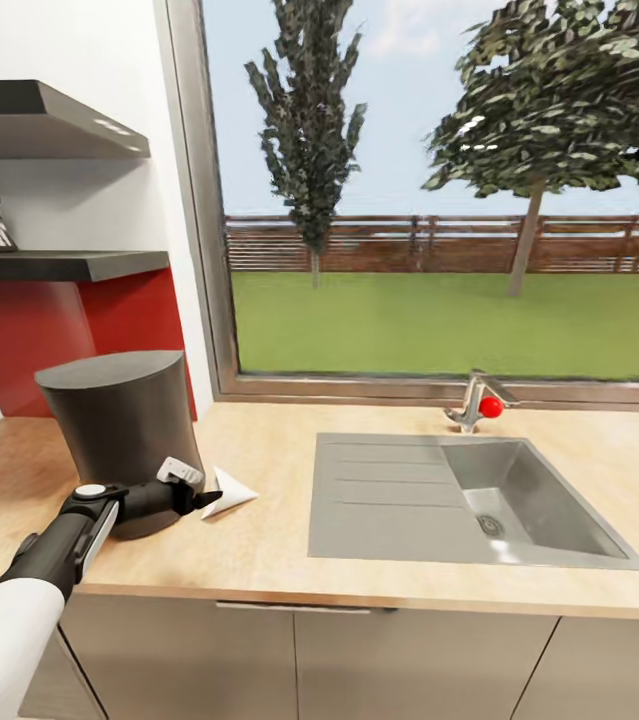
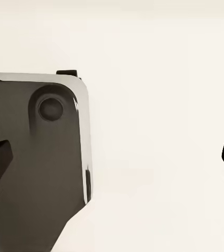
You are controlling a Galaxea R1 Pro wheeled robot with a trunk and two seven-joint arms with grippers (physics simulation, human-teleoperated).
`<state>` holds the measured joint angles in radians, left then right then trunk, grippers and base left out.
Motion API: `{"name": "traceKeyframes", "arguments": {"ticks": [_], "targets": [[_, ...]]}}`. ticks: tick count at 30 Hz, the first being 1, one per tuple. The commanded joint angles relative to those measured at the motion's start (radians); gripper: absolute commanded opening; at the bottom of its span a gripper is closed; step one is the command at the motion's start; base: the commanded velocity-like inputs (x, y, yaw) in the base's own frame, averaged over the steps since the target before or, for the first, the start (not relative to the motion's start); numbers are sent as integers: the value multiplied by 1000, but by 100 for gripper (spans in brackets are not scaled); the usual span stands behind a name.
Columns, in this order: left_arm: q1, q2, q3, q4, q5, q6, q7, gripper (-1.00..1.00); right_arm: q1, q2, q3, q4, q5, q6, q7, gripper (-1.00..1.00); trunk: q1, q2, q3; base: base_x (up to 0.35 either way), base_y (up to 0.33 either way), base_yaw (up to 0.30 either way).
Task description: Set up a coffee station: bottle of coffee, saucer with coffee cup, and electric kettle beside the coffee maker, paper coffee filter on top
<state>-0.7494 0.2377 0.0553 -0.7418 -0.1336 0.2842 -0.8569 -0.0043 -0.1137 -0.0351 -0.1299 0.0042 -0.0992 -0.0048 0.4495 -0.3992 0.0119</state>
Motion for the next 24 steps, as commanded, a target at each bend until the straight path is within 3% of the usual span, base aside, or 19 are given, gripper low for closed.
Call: {"name": "traceKeyframes", "arguments": {"ticks": [1,24], "targets": [[0,-1,4,-1,-5,9,-7,100,0,0,-3,1,0,-4,0,100,1,-1,0,91,0,0],[26,-1,4,39,-7,6,-7,100,0,0,0,4,4,-5,0,100,1,-1,0,8,0,0]]}}
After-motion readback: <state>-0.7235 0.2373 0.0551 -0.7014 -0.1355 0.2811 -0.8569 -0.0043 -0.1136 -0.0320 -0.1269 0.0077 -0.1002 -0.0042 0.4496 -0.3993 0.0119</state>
